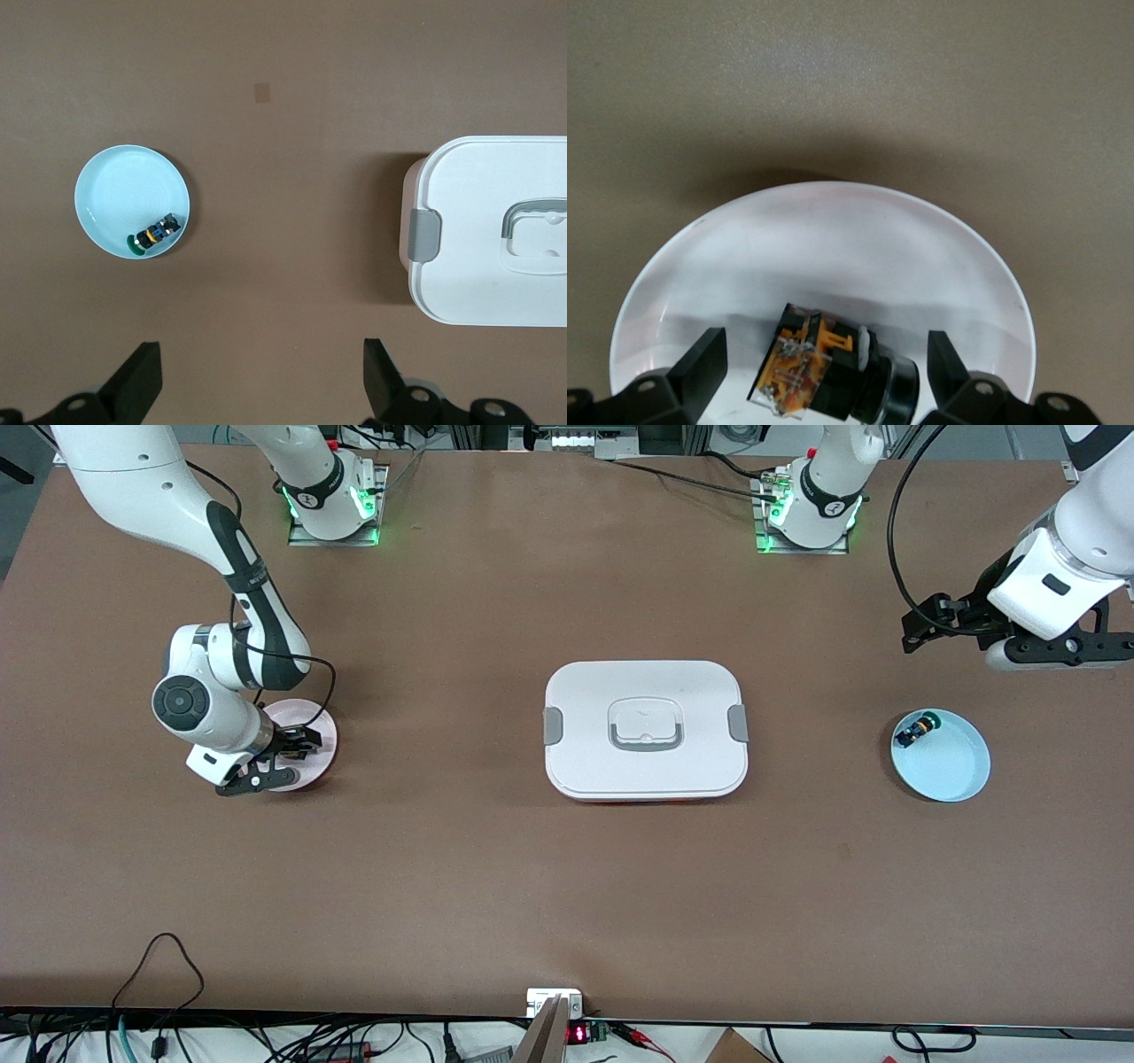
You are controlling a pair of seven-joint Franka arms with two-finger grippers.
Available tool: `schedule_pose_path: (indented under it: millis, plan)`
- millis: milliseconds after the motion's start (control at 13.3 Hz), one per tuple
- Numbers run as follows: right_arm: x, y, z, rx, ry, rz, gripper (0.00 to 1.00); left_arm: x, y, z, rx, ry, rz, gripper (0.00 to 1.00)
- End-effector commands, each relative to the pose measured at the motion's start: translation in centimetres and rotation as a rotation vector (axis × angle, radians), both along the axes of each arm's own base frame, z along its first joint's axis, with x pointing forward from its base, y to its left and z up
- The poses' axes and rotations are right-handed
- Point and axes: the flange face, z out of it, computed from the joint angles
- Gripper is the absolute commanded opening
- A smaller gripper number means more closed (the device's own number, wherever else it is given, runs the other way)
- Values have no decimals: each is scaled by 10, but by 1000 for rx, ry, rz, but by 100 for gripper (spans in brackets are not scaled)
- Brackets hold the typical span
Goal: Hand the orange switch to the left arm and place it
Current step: 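Lower the right gripper onto the orange switch and close on it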
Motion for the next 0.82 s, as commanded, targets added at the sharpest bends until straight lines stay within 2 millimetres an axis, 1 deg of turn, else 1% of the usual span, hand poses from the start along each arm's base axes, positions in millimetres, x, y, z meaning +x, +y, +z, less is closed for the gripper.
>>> schedule_pose_path:
  millis: [0,225,600,750]
  plan:
    - [1,-2,0,14,-10,-17,100,2,-1,5,8,-8,-26,100]
    - [-1,-2,-1,10,-10,-109,100,2,-1,5,8,-8,-26,100]
    - [-7,-2,-4,7,0,-136,100,2,-1,5,8,-8,-26,100]
    - [-10,-7,-6,6,6,-144,100,2,-1,5,8,-8,-26,100]
